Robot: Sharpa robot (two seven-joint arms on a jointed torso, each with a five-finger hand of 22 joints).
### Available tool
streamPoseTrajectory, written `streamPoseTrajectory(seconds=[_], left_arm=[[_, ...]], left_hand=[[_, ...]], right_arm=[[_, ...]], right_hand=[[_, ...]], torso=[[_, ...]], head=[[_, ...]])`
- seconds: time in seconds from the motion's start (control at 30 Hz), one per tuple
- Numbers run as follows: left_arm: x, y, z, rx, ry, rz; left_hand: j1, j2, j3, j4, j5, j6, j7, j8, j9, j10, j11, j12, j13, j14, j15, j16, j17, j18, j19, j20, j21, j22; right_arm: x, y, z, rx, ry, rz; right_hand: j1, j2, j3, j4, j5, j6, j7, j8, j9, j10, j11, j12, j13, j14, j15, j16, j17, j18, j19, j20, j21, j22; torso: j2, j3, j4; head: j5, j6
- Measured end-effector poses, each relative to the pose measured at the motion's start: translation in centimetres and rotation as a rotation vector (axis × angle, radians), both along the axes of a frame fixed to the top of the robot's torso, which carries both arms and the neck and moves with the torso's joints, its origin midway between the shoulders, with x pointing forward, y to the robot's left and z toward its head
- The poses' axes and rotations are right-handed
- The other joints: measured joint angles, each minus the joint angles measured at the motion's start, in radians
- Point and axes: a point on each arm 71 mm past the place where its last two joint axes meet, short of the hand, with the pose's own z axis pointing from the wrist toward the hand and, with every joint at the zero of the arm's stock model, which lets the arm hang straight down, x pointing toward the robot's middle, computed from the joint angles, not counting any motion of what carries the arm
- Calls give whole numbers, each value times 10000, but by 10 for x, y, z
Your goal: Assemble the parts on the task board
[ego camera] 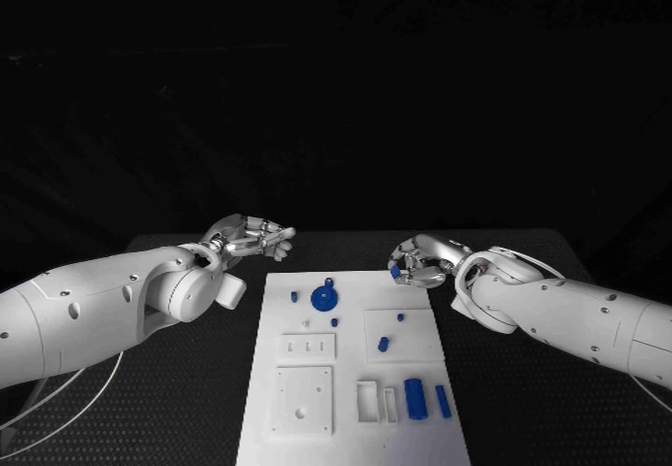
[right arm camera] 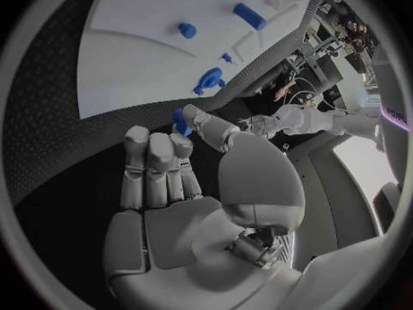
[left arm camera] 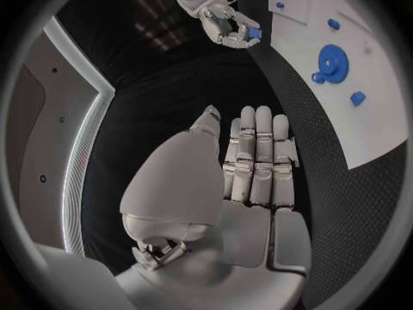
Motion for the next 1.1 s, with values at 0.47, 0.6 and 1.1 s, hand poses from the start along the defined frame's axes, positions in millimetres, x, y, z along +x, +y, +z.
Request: streamPoseTrajectory(seconds=[0.47,0.6,1.1], left_arm=[[-19,-42,-12,925,1483,-1291],[-22,-51,-14,1174,1728,-1518],[-29,-68,-20,1937,2296,-1881]], left_hand=[[-1325,-702,56,28,-194,-242,171,-280,-87,-59,58,-155,51,-112,37,68,119,-16,-1,1,116,0],[-1400,-771,126,39,-194,-242,171,-280,-87,-98,97,-155,51,-198,75,68,128,-16,-75,65,154,0],[-2680,-663,572,21,-194,-206,136,-328,-86,-165,164,-271,110,-325,108,68,177,-17,-292,107,198,-2]], right_arm=[[-19,56,17,-605,9,1101],[-22,66,18,-644,-15,1203],[-35,96,23,-621,-189,1656]], right_hand=[[-92,-94,193,26,0,17,-17,-2,105,-8,-10,0,-1,1,9,0,-17,-1,-2,2,-1,-1],[-91,-94,260,39,0,18,-17,-4,105,-7,-11,0,-2,2,11,0,-27,0,38,-36,-1,-1],[-129,-133,384,53,0,31,-30,-39,175,9,-28,0,-3,63,15,1,-38,0,75,-5,41,4]], torso=[[-171,-89,25],[-208,-118,25],[-247,-153,33]], head=[[133,57],[174,26],[254,-24]])
